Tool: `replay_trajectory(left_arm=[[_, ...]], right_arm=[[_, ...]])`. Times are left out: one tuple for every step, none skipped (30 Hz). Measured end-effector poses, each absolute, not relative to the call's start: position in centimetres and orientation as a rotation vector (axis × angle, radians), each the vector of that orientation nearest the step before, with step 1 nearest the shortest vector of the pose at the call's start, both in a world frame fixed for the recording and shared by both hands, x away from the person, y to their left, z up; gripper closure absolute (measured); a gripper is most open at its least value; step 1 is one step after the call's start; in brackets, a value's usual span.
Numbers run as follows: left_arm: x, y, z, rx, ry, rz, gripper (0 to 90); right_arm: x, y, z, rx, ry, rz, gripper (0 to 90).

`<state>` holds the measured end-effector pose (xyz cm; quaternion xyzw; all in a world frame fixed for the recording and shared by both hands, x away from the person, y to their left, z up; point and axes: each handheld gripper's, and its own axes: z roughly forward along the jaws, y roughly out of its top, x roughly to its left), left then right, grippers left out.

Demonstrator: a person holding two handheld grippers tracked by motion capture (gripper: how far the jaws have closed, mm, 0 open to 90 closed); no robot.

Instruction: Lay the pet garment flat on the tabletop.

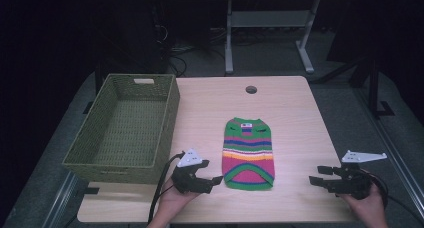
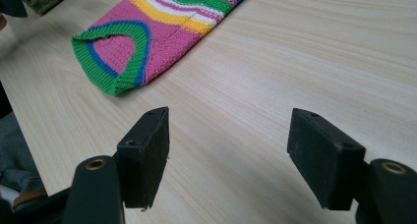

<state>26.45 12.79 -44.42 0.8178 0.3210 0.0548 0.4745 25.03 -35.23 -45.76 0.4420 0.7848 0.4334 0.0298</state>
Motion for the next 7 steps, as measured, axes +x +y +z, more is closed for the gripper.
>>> replay_trajectory(left_arm=[[26.45, 12.79, -44.42, 2.000, 0.785, 0.134, 24.2], [26.27, 12.99, -44.55, 1.982, 0.792, 0.127, 24.2], [26.15, 12.99, -44.59, 1.981, 0.791, 0.121, 24.3], [26.15, 12.99, -44.59, 1.981, 0.791, 0.121, 24.2], [26.00, 12.93, -44.60, 1.982, 0.787, 0.122, 24.2], [25.87, 12.86, -44.58, 1.989, 0.776, 0.133, 24.2], [25.76, 12.77, -44.56, 1.995, 0.766, 0.140, 24.2]], right_arm=[[24.80, -35.12, -45.80, 1.366, 2.411, 1.338, 31.5], [24.59, -34.98, -45.89, 1.371, 2.400, 1.338, 31.4], [24.39, -34.83, -45.92, 1.371, 2.396, 1.328, 31.2], [24.39, -34.83, -45.92, 1.371, 2.396, 1.328, 31.2], [24.16, -34.61, -45.97, 1.373, 2.387, 1.321, 31.2], [23.81, -34.27, -46.20, 1.368, 2.370, 1.341, 31.2], [23.81, -34.27, -46.20, 1.368, 2.370, 1.341, 31.2]])
